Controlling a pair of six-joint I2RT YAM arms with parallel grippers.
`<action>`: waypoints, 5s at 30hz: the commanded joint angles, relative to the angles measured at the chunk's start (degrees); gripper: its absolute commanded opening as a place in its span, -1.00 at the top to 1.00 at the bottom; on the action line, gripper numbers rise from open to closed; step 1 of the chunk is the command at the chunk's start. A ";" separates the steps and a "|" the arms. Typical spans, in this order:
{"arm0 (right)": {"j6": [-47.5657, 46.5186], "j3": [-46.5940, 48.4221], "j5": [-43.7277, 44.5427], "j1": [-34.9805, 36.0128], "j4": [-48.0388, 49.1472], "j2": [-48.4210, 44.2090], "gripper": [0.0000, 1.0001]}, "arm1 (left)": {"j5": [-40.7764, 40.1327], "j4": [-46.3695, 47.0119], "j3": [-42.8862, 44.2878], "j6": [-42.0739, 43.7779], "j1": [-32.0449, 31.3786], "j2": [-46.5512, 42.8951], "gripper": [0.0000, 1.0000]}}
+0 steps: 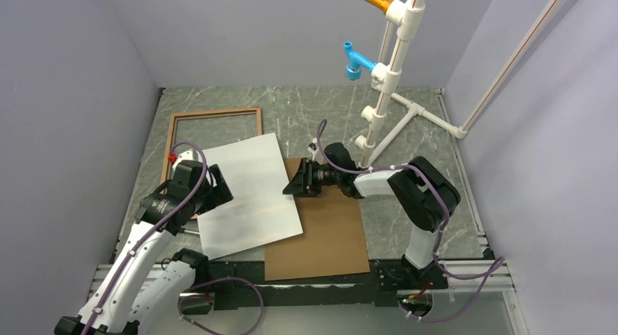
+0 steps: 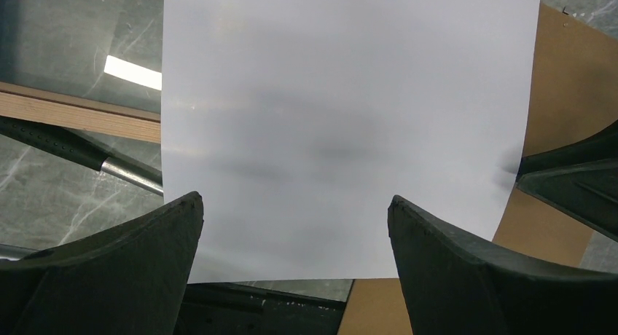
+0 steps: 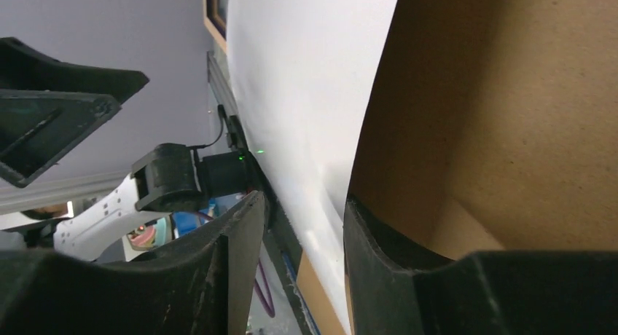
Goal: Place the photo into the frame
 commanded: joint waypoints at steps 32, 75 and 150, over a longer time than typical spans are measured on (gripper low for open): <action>9.08 4.34 -3.16 2.28 17.17 14.17 0.01 | 0.39 0.71 0.18 1.80 0.24 0.20 -0.99; -22.53 12.53 30.03 5.88 -50.93 -34.00 1.00 | 10.57 15.09 -7.56 0.56 0.07 8.92 -0.99; -25.19 31.56 44.79 5.42 -78.50 -60.01 1.00 | 4.11 22.88 32.56 -9.65 -34.37 59.45 1.00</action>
